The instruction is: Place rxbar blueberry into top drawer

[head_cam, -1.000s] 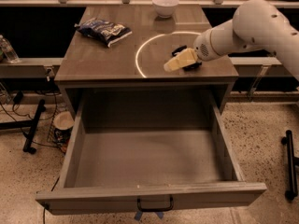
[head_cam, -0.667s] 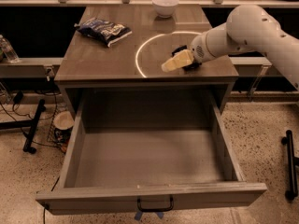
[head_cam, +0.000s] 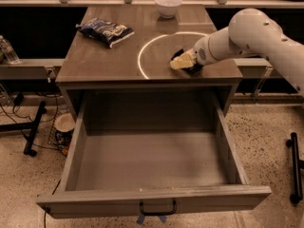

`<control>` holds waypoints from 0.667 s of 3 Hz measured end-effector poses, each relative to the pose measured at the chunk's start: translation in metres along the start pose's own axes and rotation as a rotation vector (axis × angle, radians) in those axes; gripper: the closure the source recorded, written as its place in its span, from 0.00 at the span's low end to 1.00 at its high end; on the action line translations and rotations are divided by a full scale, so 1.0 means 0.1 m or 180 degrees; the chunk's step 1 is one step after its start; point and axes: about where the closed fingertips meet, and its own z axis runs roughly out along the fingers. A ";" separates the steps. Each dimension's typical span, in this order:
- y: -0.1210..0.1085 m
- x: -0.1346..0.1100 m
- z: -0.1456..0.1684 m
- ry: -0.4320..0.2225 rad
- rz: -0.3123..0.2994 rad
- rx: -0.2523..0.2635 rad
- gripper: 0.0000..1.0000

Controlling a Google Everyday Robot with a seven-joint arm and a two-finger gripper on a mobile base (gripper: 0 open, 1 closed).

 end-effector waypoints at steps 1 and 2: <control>-0.01 0.04 -0.04 -0.0014 0.0042 0.0017 0.80; -0.01 0.04 -0.04 -0.0014 0.0042 0.0017 1.00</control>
Offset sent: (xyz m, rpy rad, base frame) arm -0.0162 -0.0058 0.0187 0.0199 -0.0296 0.0013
